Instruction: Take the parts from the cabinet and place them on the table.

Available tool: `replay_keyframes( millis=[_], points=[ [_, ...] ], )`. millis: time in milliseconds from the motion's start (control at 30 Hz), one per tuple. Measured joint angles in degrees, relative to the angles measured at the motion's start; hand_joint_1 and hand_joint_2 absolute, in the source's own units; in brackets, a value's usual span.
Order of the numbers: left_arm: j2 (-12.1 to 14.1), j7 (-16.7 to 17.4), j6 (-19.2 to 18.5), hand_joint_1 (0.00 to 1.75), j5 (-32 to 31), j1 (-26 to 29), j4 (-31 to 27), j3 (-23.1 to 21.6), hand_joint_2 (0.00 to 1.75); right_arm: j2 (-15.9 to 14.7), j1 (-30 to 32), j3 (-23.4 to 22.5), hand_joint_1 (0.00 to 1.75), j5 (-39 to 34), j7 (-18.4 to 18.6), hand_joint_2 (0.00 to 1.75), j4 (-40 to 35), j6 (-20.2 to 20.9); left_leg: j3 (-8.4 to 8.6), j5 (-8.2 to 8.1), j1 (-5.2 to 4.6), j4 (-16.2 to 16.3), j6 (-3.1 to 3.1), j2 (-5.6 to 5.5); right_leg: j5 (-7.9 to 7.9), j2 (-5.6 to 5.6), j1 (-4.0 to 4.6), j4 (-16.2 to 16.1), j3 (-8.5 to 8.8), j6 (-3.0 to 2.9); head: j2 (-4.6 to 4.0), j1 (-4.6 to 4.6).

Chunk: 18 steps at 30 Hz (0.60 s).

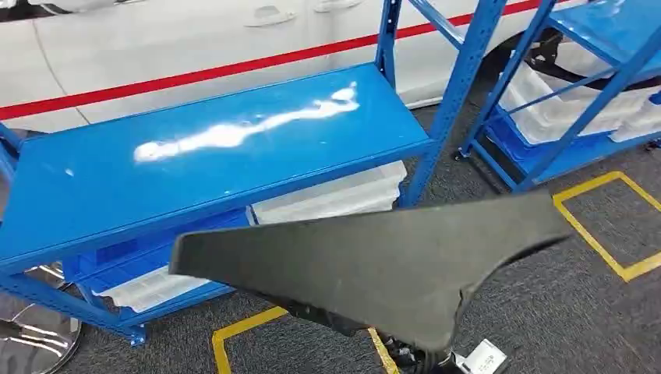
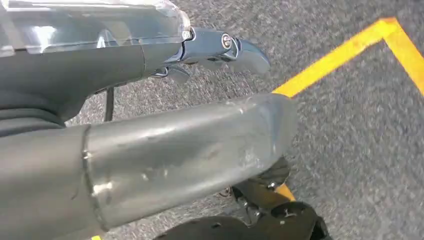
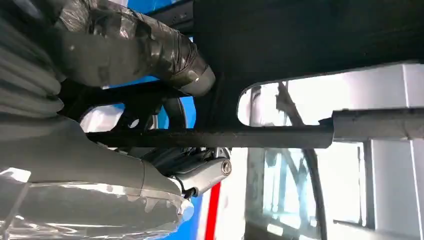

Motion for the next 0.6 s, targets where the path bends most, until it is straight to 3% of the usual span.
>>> replay_keyframes(
  millis=[33, 67, 100, 133, 200, 233, 267, 300, 333, 367, 400, 433, 467, 533, 567, 600],
  points=[
    [0.0, 0.0, 0.0, 0.0, 0.0, 0.0, -0.1, 0.0, 0.0, 0.0, 0.0, 0.0, 1.75, 0.0, 0.0, 1.75, 0.0, 0.0, -0.82, 0.14, 0.14, 0.7, -0.24, 0.59, 1.05, -0.91, -0.28, -4.3, 3.41, 0.28, 0.0, -0.02],
    [0.0, 0.0, -0.1, 0.0, 0.0, -0.2, -0.3, 0.0, 0.0, 0.0, 0.0, 0.0, 1.75, 0.0, 0.0, 1.75, 0.0, 0.0, -1.32, 0.22, -0.02, 1.5, -0.58, 1.01, -0.75, -3.28, -0.43, -9.4, 7.01, 0.48, 0.0, -0.02],
    [-0.1, 0.0, -0.1, 0.0, 0.0, -0.1, -0.6, 0.0, 0.0, 0.0, -0.2, 0.0, 1.75, 0.0, 0.1, 1.75, 0.0, 0.0, -1.88, 0.31, -0.03, 2.0, -1.09, 1.41, -2.34, -4.2, 0.68, -13.0, 8.77, -0.07, -0.02, -0.02],
    [-0.2, 0.0, -0.2, 0.0, 0.0, -0.1, -0.7, 0.1, 0.0, 0.1, -0.1, 0.0, 1.75, 0.0, 0.1, 1.75, 0.0, 0.0, -1.74, 0.71, -0.08, 1.9, -1.63, 1.97, -1.94, -3.64, 0.74, -12.5, 8.02, -1.24, 0.0, -0.15],
    [-0.3, 0.0, -0.3, 0.0, 0.0, -0.3, -0.9, 0.1, 0.0, 0.1, 0.1, -0.1, 1.75, 0.0, 0.1, 1.75, -0.2, 0.0, -1.95, 1.48, 0.11, 1.9, -2.36, 2.91, -1.4, -2.6, 1.08, -12.5, 7.22, -2.27, 0.0, -0.13],
    [-0.4, 0.0, -0.3, 0.0, 0.0, -0.2, -0.9, 0.1, 0.0, 0.1, 0.1, -0.1, 1.75, 0.0, 0.1, 1.75, -0.2, 0.0, -2.21, 1.48, 0.27, 1.9, -2.85, 2.8, -0.69, -2.15, 0.85, -13.0, 6.75, -3.17, 0.0, -0.15],
    [-0.4, 0.0, -0.3, 0.0, 0.0, -0.1, -0.9, 0.2, 0.0, 0.1, 0.1, -0.1, 1.75, 0.0, 0.1, 1.75, -0.2, 0.0, -2.65, -0.78, 0.61, 3.0, -3.45, -0.11, 0.05, -1.84, 0.75, -13.0, 6.17, -3.75, 0.0, -0.13],
    [-0.4, 0.0, -0.3, 0.0, 0.0, 0.0, -1.0, 0.2, 0.0, 0.2, 0.0, -0.1, 1.75, 0.0, 0.1, 1.75, -0.2, 0.0, -3.48, -4.32, 0.61, 5.6, -3.46, -2.61, 0.68, -1.29, 0.81, -12.9, 5.32, -4.34, 0.0, -0.13],
    [-0.4, 0.0, -0.4, 0.0, 0.0, 0.1, -1.0, 0.3, 0.0, 0.3, 0.0, -0.1, 1.75, 0.0, 0.1, 1.75, -0.2, 0.0, -4.66, -8.02, 0.57, 10.0, -3.44, -3.95, 1.4, -0.65, 0.98, -12.8, 4.4, -4.63, 0.0, -0.15],
    [-0.4, 0.0, -0.6, 0.0, 0.0, 0.2, -1.0, 0.3, 0.0, 0.3, 0.0, -0.1, 1.75, 0.0, 0.2, 1.75, -0.2, 0.0, -5.61, -10.52, 0.56, 14.2, -3.34, -4.4, 2.04, 0.0, 1.23, -12.8, 3.53, -4.8, 0.0, -0.13],
    [-0.4, 0.0, -0.7, 0.0, 0.0, 0.2, -1.2, 0.3, 0.0, 0.3, 0.1, -0.1, 1.75, -0.1, 0.2, 1.75, -0.2, 0.0, -6.19, -11.81, 0.53, 17.6, -3.18, -4.47, 2.68, 0.77, 1.46, -12.6, 2.56, -4.89, 0.0, -0.13],
    [-0.4, 0.0, -0.8, 0.0, 0.0, 0.2, -1.4, 0.3, 0.0, 0.3, 0.1, -0.1, 1.75, -0.1, 0.3, 1.75, -0.2, 0.0, -5.8, -11.58, 0.46, 18.8, -2.95, -4.49, 3.29, 1.48, 1.65, -12.4, 1.63, -4.88, 0.0, -0.13],
    [-0.4, 0.0, -0.8, 0.0, 0.0, 0.2, -1.5, 0.3, 0.0, 0.3, 0.2, -0.1, 1.75, -0.1, 0.3, 1.75, -0.2, 0.0, -4.17, -10.04, 0.36, 17.5, -2.61, -4.57, 3.92, 2.25, 1.77, -12.3, 0.72, -4.85, -0.02, -0.13],
    [-0.4, 0.0, -0.9, 0.0, 0.0, 0.1, -1.9, 0.3, 0.0, 0.3, 0.2, -0.1, 1.75, -0.1, 0.4, 1.75, -0.2, 0.0, 2.28, -5.71, 0.14, 8.5, -1.63, -5.66, 5.25, 3.95, 1.93, -12.2, -0.86, -4.61, 0.0, -0.13],
    [-0.4, 0.0, -0.9, 0.0, 0.0, 0.1, -2.0, 0.3, 0.0, 0.3, 0.2, -0.1, 1.75, -0.1, 0.4, 1.75, -0.2, 0.0, 5.67, -5.31, 0.04, 3.6, -1.03, -7.82, 5.88, 4.59, 1.91, -12.2, -1.36, -4.46, 0.0, -0.13],
    [-0.4, 0.0, -1.0, 0.0, 0.0, 0.0, -2.2, 0.3, 0.0, 0.3, 0.2, -0.1, 1.75, -0.1, 0.4, 1.75, -0.3, 0.0, 7.69, -6.7, -0.04, -0.4, -0.5, -10.34, 6.38, 5.01, 2.21, -12.1, -1.9, -4.08, 0.0, -0.13]
  ],
)
